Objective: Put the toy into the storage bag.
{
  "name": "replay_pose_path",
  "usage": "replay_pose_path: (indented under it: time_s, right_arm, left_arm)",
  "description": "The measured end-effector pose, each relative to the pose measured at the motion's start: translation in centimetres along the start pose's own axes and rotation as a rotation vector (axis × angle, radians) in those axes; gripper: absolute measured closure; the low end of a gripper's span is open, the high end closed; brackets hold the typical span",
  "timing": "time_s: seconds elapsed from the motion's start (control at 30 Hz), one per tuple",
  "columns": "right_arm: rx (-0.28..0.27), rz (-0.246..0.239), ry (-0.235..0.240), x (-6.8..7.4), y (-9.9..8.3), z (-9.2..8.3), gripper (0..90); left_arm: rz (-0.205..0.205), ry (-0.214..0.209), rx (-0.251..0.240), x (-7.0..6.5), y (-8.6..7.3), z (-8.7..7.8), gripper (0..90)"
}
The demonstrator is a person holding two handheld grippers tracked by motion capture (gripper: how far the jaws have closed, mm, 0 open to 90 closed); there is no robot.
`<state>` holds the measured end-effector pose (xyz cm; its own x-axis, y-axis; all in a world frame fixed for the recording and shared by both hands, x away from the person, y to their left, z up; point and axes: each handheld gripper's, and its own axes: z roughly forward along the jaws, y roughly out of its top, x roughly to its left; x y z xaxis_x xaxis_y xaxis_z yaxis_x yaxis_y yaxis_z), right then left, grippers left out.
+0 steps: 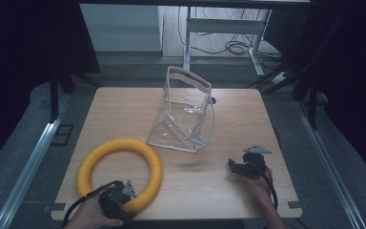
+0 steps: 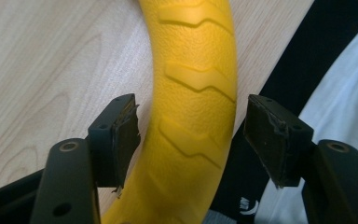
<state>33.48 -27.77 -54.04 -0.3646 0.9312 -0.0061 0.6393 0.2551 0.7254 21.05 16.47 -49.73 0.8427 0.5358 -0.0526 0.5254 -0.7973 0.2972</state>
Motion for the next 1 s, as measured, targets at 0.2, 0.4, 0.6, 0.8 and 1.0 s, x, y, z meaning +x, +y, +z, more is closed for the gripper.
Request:
replay_pose_path:
  time_s: [0.2,0.4,0.6,0.8,1.0]
  right_arm:
    - [0.0,-0.002,-0.001,0.0,0.0,0.0,18.0]
    - [-0.001,-0.003,-0.002,0.0,0.0,0.0,18.1]
    - [-0.001,-0.003,-0.002,0.0,0.0,0.0,18.1]
    - [0.002,0.0,-0.002,0.0,0.0,0.0,18.1]
    - [0.002,0.003,-0.001,0.0,0.0,0.0,18.2]
  left_arm:
    - [-0.01,0.024,0.051,-0.2,1.0,0.8,46.0]
    - [-0.009,0.01,0.079,0.0,1.4,0.9,47.7]
    - [-0.022,-0.017,0.033,0.3,1.2,0.7,48.5]
    - [-0.054,-0.063,-0.095,1.1,1.1,-1.2,48.9]
    - [-0.081,-0.11,-0.232,1.9,0.8,-4.1,49.5]
